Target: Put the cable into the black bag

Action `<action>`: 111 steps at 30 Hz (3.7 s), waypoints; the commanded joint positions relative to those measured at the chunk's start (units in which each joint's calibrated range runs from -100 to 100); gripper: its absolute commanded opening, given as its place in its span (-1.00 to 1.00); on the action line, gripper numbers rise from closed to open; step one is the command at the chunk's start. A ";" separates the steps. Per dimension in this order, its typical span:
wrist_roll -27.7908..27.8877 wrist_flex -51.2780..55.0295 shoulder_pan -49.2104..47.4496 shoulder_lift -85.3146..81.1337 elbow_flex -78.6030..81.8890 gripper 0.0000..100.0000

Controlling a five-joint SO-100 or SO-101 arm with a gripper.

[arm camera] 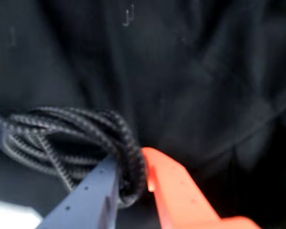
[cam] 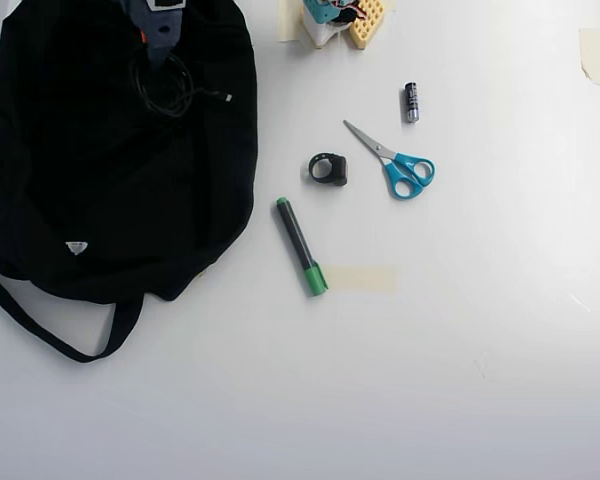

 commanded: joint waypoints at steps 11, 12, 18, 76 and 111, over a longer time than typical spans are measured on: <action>0.07 -12.66 9.68 23.70 -13.11 -0.85; 0.07 -12.40 9.75 23.70 -13.11 -0.69; -0.45 -6.98 8.63 21.37 -13.11 -0.56; 0.13 -9.56 -53.83 -85.35 72.43 -0.95; -0.03 0.09 -53.30 -92.07 87.25 -0.95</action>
